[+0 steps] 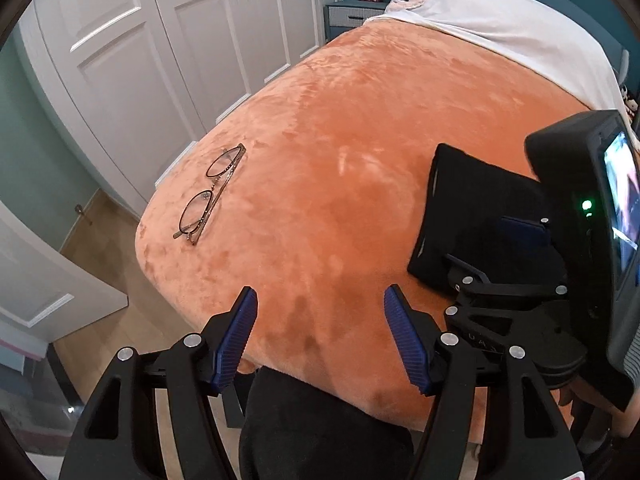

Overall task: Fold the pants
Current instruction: 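Grasp the black pants end with the right tool and fold it over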

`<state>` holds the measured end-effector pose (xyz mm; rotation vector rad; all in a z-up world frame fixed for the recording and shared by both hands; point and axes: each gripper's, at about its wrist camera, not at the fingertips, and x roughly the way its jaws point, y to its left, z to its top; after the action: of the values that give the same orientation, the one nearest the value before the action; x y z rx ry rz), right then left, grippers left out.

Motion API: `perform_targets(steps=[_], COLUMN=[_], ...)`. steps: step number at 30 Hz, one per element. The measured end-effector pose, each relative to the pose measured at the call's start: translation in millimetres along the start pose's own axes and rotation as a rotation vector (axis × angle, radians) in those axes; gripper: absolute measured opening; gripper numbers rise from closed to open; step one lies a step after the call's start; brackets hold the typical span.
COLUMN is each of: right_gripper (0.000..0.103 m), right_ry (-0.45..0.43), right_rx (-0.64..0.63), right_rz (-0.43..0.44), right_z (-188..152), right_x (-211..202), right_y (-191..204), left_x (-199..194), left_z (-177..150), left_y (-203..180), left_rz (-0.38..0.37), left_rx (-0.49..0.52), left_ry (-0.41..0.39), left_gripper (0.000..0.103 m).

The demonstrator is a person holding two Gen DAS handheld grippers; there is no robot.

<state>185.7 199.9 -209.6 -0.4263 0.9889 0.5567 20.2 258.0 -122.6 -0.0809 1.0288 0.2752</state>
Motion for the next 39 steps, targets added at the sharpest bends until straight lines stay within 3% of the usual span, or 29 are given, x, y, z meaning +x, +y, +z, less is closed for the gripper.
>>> perform_targets(steps=[4, 6, 8, 10, 11, 12, 15, 19, 21, 25, 27, 28, 29, 30, 32, 35, 37, 39], right_gripper=[0.069, 0.073, 0.071, 0.06, 0.048, 0.021, 0.014, 0.014, 0.014, 0.015, 0.018, 0.021, 0.021, 0.021, 0.036, 0.063, 0.07, 0.078], right_ry=[-0.013, 0.027, 0.068, 0.056, 0.056, 0.049, -0.008, -0.187, -0.285, -0.285, -0.161, -0.124, -0.129, -0.197, -0.235, -0.265, -0.297, -0.332], right_rx=[0.014, -0.049, -0.099, -0.082, -0.054, -0.023, 0.235, 0.613, 0.815, 1.067, 1.166, 1.19, 1.244, 1.294, 1.337, 1.28, 1.247, 1.22], right_rz=[0.033, 0.024, -0.014, -0.037, -0.033, -0.041, 0.086, 0.277, 0.33, 0.328, 0.279, 0.268, 0.307, 0.371, 0.415, 0.312, 0.275, 0.293], right_z=[-4.2, -3.5, -3.7, -1.8, 0.9, 3.8, 3.4, -44.5, -104.7, -220.0, -285.3, -300.0, -322.3, -334.5, -340.9, -330.8, -322.7, -310.8], right_x=[-10.8, 4.5, 26.1, 33.8, 31.7, 26.6, -4.7, -71.8, -113.7, -137.2, -114.3, -105.6, -95.2, -95.7, -104.6, -130.7, -144.8, -152.0], right_y=[9.4, 22.2, 32.0, 31.0, 26.5, 19.3, -39.3, -142.3, -203.3, -267.3, -280.1, -280.5, -279.5, -279.4, -281.1, -286.4, -291.1, -300.0], left_x=[-9.1, -9.9, -10.1, -14.5, -16.2, -20.8, -28.4, -41.2, -50.0, -58.5, -55.5, -52.5, -49.2, -42.6, -34.7, -30.2, -28.2, -21.6], left_z=[-0.8, -1.9, -3.3, -4.6, -4.2, -4.3, -2.8, 3.4, 6.4, 8.5, 6.4, 5.0, 4.0, 1.4, -1.5, -2.2, -2.8, -4.7], left_y=[3.3, 3.7, 2.9, 1.7, 1.5, 0.4, -6.3, -33.3, -53.9, -106.2, -137.2, -151.7, -163.3, -184.0, -210.1, -236.6, -247.1, -258.1], left_rz=[0.004, 0.004, 0.001, 0.002, 0.005, 0.007, -0.018, -0.052, -0.076, -0.137, -0.18, -0.195, -0.207, -0.223, -0.242, -0.252, -0.248, -0.225], left_rx=[-0.013, -0.013, -0.011, -0.001, 0.002, 0.004, 0.008, 0.046, 0.082, 0.155, 0.193, 0.207, 0.216, 0.237, 0.263, 0.282, 0.29, 0.306], left_ry=[-0.015, -0.013, 0.002, 0.005, 0.005, -0.001, -0.005, -0.029, -0.051, -0.064, -0.045, -0.032, -0.02, 0.01, 0.044, 0.071, 0.074, 0.079], left_gripper=[0.063, 0.064, 0.064, 0.064, 0.064, 0.064, 0.064, 0.064, 0.064, 0.069, 0.069, 0.069, 0.069, 0.069, 0.069, 0.069, 0.069, 0.072])
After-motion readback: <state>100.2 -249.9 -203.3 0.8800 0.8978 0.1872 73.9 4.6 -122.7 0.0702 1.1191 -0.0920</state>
